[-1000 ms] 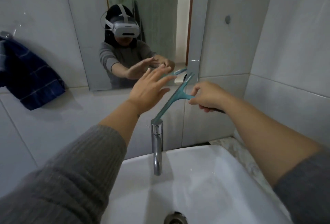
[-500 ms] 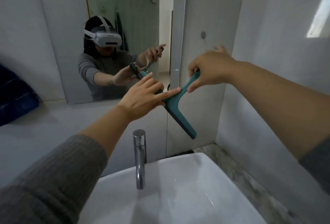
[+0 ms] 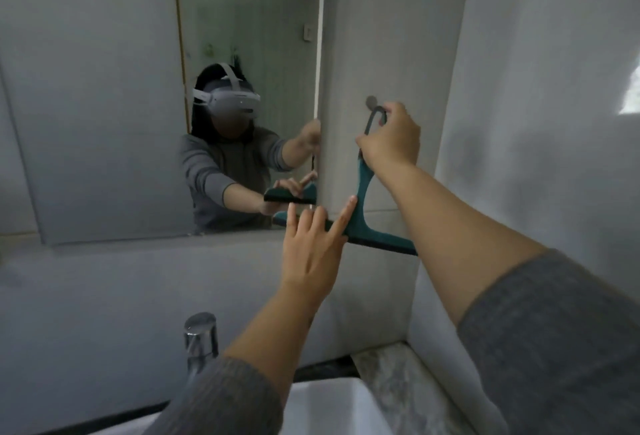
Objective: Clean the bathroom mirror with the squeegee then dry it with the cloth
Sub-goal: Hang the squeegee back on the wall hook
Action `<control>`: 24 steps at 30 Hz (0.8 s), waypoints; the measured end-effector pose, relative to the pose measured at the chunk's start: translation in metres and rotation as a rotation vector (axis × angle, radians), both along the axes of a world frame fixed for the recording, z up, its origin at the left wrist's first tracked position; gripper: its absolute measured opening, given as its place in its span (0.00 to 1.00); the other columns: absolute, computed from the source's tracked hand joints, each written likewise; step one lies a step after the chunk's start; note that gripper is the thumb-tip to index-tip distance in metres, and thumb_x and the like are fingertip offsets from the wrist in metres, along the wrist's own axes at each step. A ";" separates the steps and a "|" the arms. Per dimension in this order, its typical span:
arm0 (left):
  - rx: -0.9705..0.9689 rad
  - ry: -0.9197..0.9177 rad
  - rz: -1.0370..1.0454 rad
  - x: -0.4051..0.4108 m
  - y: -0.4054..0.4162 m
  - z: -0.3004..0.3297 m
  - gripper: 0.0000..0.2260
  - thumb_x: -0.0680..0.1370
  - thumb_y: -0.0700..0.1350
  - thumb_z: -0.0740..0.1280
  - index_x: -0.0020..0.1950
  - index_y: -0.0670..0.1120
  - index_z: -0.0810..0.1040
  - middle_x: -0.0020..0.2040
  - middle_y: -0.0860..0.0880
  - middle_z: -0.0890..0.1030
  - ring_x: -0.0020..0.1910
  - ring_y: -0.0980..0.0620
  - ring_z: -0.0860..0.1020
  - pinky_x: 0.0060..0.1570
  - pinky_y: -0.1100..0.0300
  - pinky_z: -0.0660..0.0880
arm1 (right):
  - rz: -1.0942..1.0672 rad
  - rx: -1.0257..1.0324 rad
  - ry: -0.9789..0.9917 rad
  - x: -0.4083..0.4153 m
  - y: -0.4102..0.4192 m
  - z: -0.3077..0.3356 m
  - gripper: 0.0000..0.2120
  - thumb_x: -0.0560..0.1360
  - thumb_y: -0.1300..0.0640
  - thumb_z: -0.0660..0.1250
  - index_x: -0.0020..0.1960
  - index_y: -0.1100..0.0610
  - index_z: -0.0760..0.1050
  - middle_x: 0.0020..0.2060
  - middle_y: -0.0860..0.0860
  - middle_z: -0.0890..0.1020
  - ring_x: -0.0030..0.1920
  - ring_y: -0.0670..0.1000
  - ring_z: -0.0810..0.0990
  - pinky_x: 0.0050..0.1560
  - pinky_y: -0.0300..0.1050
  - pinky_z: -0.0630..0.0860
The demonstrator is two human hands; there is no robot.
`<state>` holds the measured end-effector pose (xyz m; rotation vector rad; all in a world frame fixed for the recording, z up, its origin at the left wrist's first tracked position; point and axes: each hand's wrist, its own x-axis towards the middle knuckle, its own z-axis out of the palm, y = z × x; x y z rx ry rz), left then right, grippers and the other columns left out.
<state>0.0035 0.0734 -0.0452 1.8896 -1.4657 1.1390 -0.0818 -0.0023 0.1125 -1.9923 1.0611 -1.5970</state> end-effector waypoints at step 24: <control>0.103 0.146 0.050 0.000 -0.080 0.000 0.30 0.76 0.61 0.52 0.77 0.53 0.58 0.54 0.44 0.75 0.57 0.43 0.73 0.73 0.41 0.54 | 0.129 -0.056 0.059 0.019 -0.093 0.000 0.29 0.68 0.53 0.77 0.65 0.49 0.70 0.57 0.54 0.77 0.55 0.55 0.78 0.51 0.49 0.77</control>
